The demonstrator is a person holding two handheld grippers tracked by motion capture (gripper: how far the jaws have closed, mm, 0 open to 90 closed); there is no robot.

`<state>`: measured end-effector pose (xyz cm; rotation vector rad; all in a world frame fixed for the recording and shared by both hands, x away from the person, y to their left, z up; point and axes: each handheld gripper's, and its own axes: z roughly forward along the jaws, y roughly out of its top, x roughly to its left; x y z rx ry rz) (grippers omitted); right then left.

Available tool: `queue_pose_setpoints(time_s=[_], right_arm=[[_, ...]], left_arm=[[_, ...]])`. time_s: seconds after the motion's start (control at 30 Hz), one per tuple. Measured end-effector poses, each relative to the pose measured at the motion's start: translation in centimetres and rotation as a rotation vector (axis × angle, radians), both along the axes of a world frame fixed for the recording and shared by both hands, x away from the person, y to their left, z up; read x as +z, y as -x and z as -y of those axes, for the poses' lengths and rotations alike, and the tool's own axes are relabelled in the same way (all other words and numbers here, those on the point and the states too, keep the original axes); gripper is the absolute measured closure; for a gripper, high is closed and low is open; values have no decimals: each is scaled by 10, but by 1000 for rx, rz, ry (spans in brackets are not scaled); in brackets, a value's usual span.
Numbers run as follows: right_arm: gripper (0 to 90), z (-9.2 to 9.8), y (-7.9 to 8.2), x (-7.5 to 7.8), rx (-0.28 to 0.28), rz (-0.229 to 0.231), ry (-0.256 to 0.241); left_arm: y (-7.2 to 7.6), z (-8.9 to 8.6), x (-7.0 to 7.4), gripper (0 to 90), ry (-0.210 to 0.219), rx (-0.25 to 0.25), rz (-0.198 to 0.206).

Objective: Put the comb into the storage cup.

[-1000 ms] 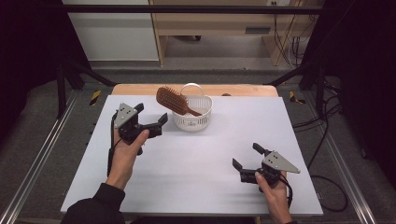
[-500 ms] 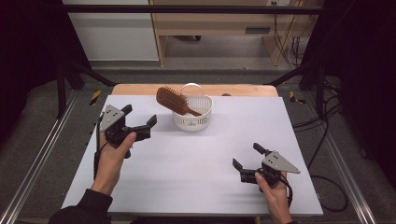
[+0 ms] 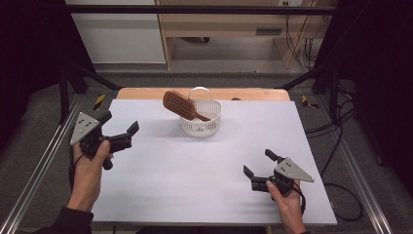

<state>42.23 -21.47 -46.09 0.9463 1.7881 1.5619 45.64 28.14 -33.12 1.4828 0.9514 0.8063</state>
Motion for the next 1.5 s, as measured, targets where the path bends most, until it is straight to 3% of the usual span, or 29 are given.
queue_pose_setpoints(time_s=[0.2,0.3,0.47,0.57,0.73,0.93,1.07,1.5], right_arm=[[27,0,0,0,3,-11,-7],[30,0,0,0,10,-8,5],[32,0,-2,4,10,-4,29],[38,0,-3,8,16,-2,34],[36,0,-6,9,12,12,62],[35,4,-6,11,14,33,57],[33,8,-4,13,13,34,70],[29,19,3,13,5,39,77]], left_arm=[[7,-21,-2,12,1,31,6],[9,-29,-8,12,-39,44,15],[13,-43,-18,12,-28,63,8],[18,-49,-19,12,-19,56,27],[26,-56,-19,11,-19,48,50],[37,-65,-24,10,-32,54,68],[42,-67,-31,11,-52,54,77],[60,-68,-57,16,-39,24,90]])
